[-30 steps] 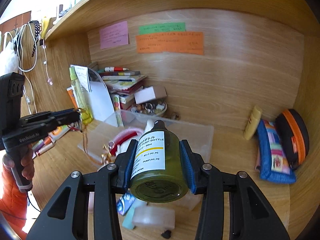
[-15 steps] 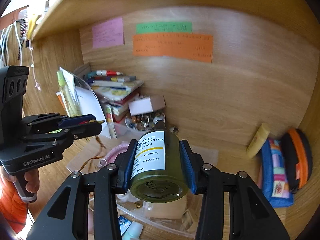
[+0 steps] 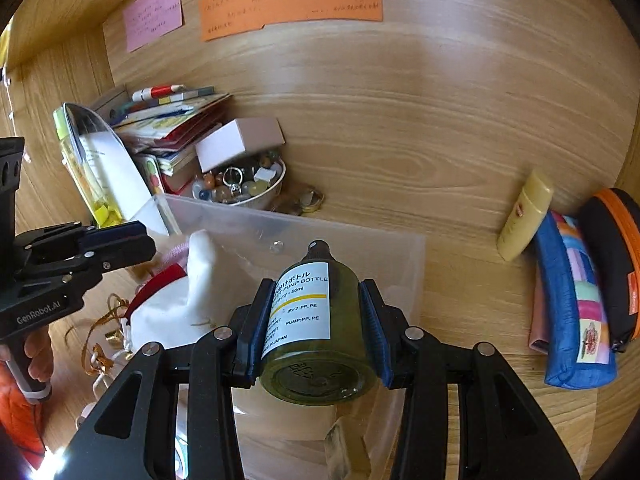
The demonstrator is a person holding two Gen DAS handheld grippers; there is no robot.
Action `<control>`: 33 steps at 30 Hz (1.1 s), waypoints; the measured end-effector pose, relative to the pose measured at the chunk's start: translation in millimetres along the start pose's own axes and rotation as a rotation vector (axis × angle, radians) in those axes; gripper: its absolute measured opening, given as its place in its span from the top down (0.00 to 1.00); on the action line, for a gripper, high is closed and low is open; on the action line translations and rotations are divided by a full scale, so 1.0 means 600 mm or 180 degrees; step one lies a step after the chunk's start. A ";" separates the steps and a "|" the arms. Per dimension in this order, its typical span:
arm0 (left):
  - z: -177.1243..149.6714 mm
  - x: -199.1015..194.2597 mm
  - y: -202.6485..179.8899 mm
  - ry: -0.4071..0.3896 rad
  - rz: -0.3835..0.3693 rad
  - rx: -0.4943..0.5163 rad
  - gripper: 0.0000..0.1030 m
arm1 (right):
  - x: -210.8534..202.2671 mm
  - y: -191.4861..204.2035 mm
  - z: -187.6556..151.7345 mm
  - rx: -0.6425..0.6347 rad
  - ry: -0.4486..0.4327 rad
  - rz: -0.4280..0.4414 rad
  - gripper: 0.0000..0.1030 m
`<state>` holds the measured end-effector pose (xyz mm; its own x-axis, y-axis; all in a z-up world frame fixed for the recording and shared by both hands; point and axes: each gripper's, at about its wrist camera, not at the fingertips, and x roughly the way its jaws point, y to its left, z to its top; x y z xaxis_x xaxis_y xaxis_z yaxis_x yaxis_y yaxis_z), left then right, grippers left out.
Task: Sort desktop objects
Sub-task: 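Open both grippers to release the gourd and bottle into the box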
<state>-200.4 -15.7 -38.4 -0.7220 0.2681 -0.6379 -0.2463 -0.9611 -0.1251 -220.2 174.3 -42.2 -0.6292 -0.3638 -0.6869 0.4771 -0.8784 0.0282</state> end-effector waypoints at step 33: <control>-0.014 -0.008 -0.008 -0.0116 0.0511 0.0111 0.12 | -0.017 0.040 -0.013 -0.0583 -0.0483 -0.0717 0.09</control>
<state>-190.4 -13.1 -41.4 -0.7766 0.1142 -0.6196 -0.1479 -0.9890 0.0031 -197.6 159.3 -40.5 -0.8091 -0.2208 -0.5446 0.4094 -0.8766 -0.2528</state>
